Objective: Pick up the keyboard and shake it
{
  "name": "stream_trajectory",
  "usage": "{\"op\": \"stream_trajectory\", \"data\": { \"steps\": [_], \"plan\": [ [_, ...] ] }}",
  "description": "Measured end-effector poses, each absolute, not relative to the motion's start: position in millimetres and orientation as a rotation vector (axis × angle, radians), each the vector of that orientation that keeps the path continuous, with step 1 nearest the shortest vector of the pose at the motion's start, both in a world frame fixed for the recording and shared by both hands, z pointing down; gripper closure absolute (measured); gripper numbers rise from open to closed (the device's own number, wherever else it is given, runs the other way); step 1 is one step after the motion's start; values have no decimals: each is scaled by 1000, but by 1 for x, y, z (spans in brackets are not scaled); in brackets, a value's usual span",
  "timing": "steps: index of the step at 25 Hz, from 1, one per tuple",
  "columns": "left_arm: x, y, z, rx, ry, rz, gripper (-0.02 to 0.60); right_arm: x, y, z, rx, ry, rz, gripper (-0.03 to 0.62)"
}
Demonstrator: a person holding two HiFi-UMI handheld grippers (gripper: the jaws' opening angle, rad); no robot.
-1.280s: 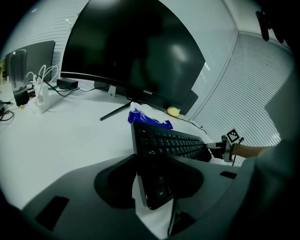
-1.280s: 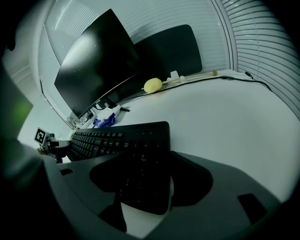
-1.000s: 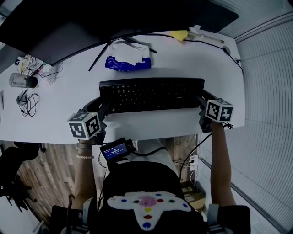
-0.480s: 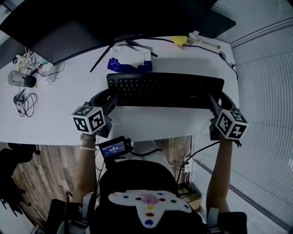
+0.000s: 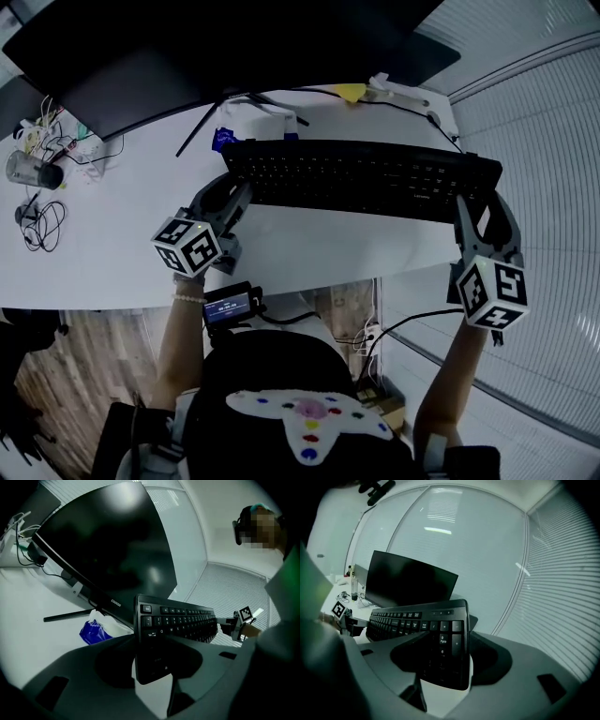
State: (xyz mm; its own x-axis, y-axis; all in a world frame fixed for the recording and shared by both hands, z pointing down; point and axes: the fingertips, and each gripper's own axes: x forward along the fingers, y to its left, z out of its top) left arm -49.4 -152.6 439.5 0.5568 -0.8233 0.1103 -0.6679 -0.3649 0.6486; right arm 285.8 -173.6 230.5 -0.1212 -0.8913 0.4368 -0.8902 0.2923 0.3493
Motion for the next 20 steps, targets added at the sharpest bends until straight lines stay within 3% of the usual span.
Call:
{"op": "stream_trajectory", "data": {
  "steps": [14, 20],
  "plan": [
    [-55, -155, 365, 2221, -1050, -752, 417, 205, -95, 74, 1622, -1870, -607, 316],
    [-56, -160, 361, 2221, -1015, -847, 417, 176, -81, 54, 1594, -1882, -774, 316]
  ]
}}
